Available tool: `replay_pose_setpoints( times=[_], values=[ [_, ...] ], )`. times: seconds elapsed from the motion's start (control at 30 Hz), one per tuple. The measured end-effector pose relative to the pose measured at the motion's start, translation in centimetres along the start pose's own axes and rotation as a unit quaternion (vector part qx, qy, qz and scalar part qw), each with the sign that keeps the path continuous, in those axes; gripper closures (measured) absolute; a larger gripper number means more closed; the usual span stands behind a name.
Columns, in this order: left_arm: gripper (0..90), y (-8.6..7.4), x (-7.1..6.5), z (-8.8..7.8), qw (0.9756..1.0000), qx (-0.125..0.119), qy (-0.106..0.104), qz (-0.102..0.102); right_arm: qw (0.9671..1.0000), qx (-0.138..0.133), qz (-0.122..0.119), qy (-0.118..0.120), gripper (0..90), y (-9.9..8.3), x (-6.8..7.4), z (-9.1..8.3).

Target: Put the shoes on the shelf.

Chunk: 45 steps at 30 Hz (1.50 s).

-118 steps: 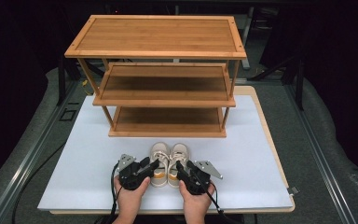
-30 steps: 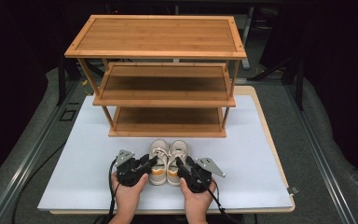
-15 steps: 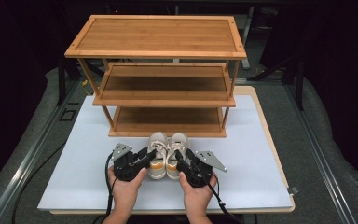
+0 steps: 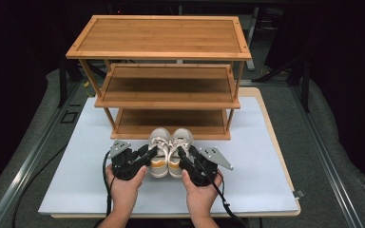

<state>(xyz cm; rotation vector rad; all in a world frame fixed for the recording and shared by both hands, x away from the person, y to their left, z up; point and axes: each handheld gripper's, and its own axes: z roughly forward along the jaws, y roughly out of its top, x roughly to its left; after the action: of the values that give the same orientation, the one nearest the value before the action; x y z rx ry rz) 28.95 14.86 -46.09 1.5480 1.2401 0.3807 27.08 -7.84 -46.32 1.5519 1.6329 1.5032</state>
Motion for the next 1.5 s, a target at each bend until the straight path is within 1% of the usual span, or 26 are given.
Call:
replay_pose_setpoints(
  times=[0.2, 0.23, 0.27, 0.3, 0.33, 0.37, 0.4, 0.47, 0.53, 0.67, 0.7, 0.73, 0.77, 0.9, 0.93, 1.07, 1.1, 1.2, 1.37, 1.4, 1.43, 1.5],
  values=[
    [61.5, 0.9, -0.2, -0.3, 1.0000, -0.001, 0.000, 0.004, 1.0000, -0.003, 0.000, 0.002, 56.9, 0.8, 0.3, -0.2],
    [61.5, 1.0, -0.2, -0.3, 1.0000, -0.001, -0.001, 0.003, 1.0000, -0.007, 0.002, 0.003, 56.9, 0.9, 0.3, -0.1],
    [61.5, 1.1, -0.2, -0.4, 1.0000, -0.001, -0.001, 0.001, 1.0000, -0.007, 0.004, -0.001, 56.9, 1.0, 0.4, -0.1],
    [61.5, 1.2, -0.2, -0.4, 1.0000, -0.002, -0.002, 0.000, 1.0000, -0.002, 0.002, 0.002, 56.9, 1.2, 0.4, -0.2],
    [61.5, 1.3, -0.3, -0.4, 1.0000, -0.001, -0.002, 0.001, 0.9999, -0.008, 0.005, 0.003, 56.9, 1.2, 0.4, -0.2],
    [61.5, 1.4, -0.3, -0.5, 1.0000, -0.002, -0.002, 0.001, 1.0000, -0.003, 0.006, 0.000, 56.9, 1.3, 0.5, -0.3],
    [61.5, 1.5, -0.4, -0.5, 1.0000, -0.002, -0.001, 0.003, 0.9999, -0.009, 0.006, 0.003, 56.9, 1.4, 0.5, -0.3],
    [61.5, 1.7, -0.5, -0.6, 1.0000, -0.003, -0.003, 0.003, 1.0000, -0.003, 0.006, 0.003, 56.9, 1.6, 0.5, -0.4],
    [61.5, 2.0, -0.6, -0.7, 1.0000, -0.004, -0.004, 0.003, 1.0000, -0.004, 0.006, 0.005, 56.9, 1.9, 0.6, -0.6],
    [61.6, 2.6, -0.8, -1.0, 1.0000, -0.007, -0.004, 0.004, 0.9999, -0.014, 0.002, 0.000, 57.0, 2.4, 0.9, -0.7],
    [61.6, 2.7, -0.9, -1.0, 0.9999, -0.008, -0.005, 0.004, 0.9999, -0.016, 0.001, 0.002, 56.9, 2.6, 1.0, -0.8],
    [61.6, 2.8, -0.9, -1.1, 0.9999, -0.008, -0.006, 0.004, 0.9997, -0.023, -0.001, 0.002, 57.0, 2.7, 1.1, -0.7],
    [61.5, 3.0, -0.9, -1.2, 0.9999, -0.009, -0.006, 0.004, 0.9999, -0.012, -0.003, 0.002, 57.0, 2.9, 1.1, -0.9],
    [61.5, 3.6, -1.1, -1.3, 0.9999, -0.011, -0.007, 0.006, 0.9998, -0.020, -0.006, 0.003, 57.0, 3.5, 1.3, -1.0],
    [61.6, 3.8, -1.2, -1.4, 0.9999, -0.011, -0.006, 0.007, 0.9999, -0.015, -0.009, 0.002, 57.0, 3.6, 1.4, -1.1],
    [61.5, 4.4, -1.3, -1.5, 0.9998, -0.015, -0.006, 0.011, 0.9997, -0.023, -0.009, 0.003, 57.0, 4.1, 1.6, -1.1],
    [61.5, 4.6, -1.4, -1.5, 0.9998, -0.017, -0.006, 0.011, 0.9998, -0.020, -0.008, 0.005, 57.0, 4.2, 1.6, -1.2],
    [61.6, 5.1, -1.5, -1.8, 0.9997, -0.021, -0.007, 0.013, 0.9995, -0.032, -0.006, 0.006, 57.1, 4.6, 1.8, -1.2],
    [61.5, 5.6, -1.8, -2.0, 0.9995, -0.025, -0.009, 0.017, 0.9993, -0.036, -0.013, 0.006, 57.1, 5.3, 2.0, -1.5],
    [61.5, 5.7, -1.8, -2.0, 0.9995, -0.025, -0.009, 0.017, 0.9994, -0.030, -0.015, 0.006, 57.1, 5.4, 2.1, -1.6],
    [61.6, 5.8, -1.9, -2.1, 0.9995, -0.026, -0.009, 0.017, 0.9992, -0.036, -0.015, 0.005, 57.1, 5.5, 2.1, -1.6],
    [61.6, 6.1, -2.0, -2.1, 0.9995, -0.026, -0.008, 0.018, 0.9992, -0.037, -0.014, 0.006, 57.1, 5.7, 2.2, -1.6]
  ],
)
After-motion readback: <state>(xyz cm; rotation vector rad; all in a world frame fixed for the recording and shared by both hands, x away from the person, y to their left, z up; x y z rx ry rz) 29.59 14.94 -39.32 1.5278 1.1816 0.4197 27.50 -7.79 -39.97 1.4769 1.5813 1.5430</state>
